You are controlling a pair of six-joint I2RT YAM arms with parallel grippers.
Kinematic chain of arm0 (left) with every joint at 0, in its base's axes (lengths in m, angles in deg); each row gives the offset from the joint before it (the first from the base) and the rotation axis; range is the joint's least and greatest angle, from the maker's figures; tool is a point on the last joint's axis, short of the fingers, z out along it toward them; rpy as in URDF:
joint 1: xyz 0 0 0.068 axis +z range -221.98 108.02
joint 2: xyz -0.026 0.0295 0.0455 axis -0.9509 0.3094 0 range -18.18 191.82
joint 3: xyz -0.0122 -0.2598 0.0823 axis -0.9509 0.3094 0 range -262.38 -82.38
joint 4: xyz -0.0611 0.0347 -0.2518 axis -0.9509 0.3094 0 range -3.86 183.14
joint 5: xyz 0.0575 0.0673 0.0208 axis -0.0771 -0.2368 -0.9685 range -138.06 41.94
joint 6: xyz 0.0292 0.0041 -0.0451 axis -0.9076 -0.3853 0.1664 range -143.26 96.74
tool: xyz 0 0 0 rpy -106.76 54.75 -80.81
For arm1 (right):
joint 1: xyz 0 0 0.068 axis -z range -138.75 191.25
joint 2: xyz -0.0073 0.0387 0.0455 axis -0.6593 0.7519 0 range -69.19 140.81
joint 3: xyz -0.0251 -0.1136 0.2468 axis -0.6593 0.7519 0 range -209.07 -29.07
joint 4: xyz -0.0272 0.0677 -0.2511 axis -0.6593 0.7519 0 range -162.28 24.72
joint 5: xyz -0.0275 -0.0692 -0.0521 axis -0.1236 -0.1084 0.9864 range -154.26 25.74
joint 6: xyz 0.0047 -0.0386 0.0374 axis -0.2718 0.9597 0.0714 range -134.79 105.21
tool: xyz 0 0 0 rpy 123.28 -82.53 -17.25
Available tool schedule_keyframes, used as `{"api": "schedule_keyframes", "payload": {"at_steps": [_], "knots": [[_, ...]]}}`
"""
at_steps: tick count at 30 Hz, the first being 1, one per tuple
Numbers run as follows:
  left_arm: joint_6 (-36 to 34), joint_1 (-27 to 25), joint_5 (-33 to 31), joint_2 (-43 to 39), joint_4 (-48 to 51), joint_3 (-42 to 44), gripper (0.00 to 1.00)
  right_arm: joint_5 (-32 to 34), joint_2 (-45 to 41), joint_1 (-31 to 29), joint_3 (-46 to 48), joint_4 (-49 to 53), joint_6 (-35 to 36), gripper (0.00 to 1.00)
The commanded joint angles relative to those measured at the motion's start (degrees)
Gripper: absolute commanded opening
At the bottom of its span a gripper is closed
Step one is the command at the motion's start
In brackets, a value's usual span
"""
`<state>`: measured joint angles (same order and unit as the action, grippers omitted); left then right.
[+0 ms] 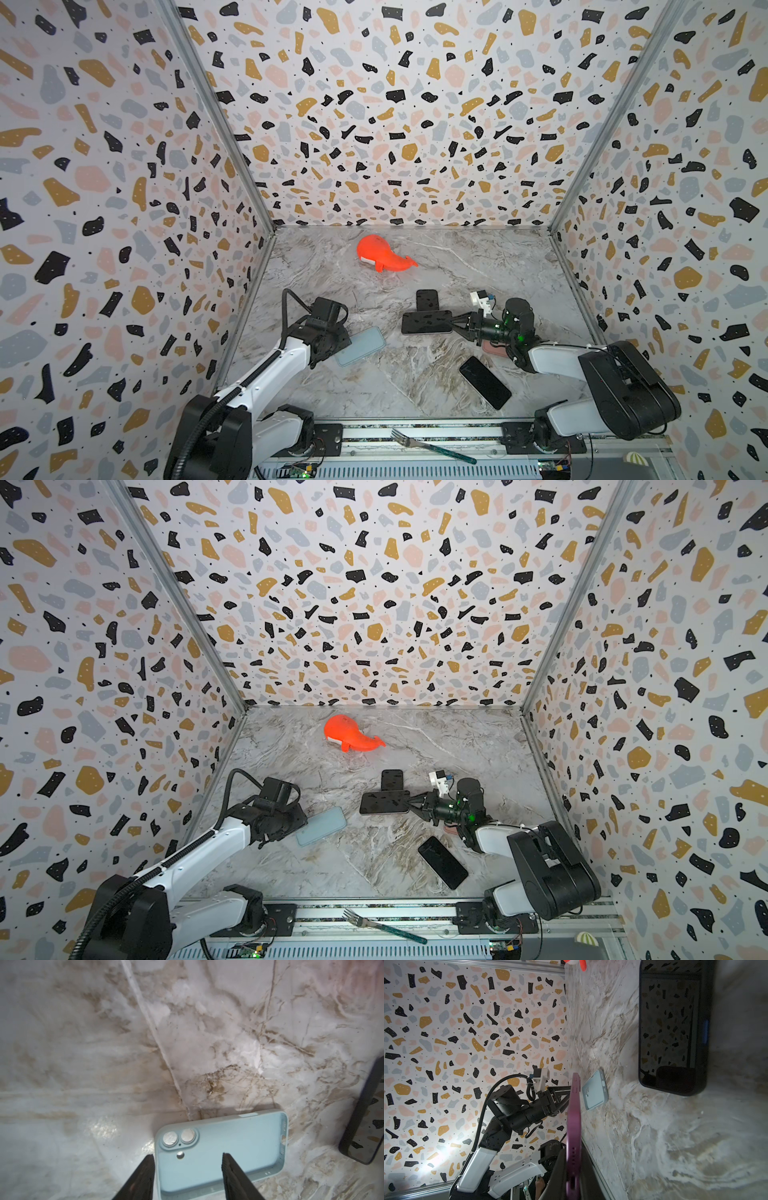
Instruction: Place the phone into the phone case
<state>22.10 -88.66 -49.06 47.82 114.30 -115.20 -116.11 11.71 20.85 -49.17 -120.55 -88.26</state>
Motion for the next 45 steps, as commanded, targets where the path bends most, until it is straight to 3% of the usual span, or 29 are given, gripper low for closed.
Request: {"api": "schedule_keyframes", "payload": {"at_steps": [1,14,16,28,37,45], "knots": [[-1.00,0.27,0.12,1.79,-1.71,2.15,0.47,-1.01,-1.89,-0.51,-2.73,-0.03,2.49,0.03],[-3.03,0.27,2.04,2.17,-3.61,4.32,0.12,1.83,-2.61,-2.83,-5.23,5.28,5.03,0.03],[-3.90,0.31,5.10,1.94,-5.76,5.18,0.07,2.31,-3.26,-3.06,-5.52,7.07,6.04,0.03],[-6.08,-2.44,14.30,2.25,-9.43,6.94,0.02,1.93,-10.48,-2.62,-2.78,16.27,11.13,0.03],[-5.51,-11.77,8.37,1.12,-3.91,3.11,0.01,-0.15,-19.77,-2.34,-3.27,25.86,12.15,0.03],[1.28,-19.72,7.81,2.22,-8.85,4.03,0.01,0.91,-27.73,-2.44,0.25,30.34,11.07,0.03]]}}
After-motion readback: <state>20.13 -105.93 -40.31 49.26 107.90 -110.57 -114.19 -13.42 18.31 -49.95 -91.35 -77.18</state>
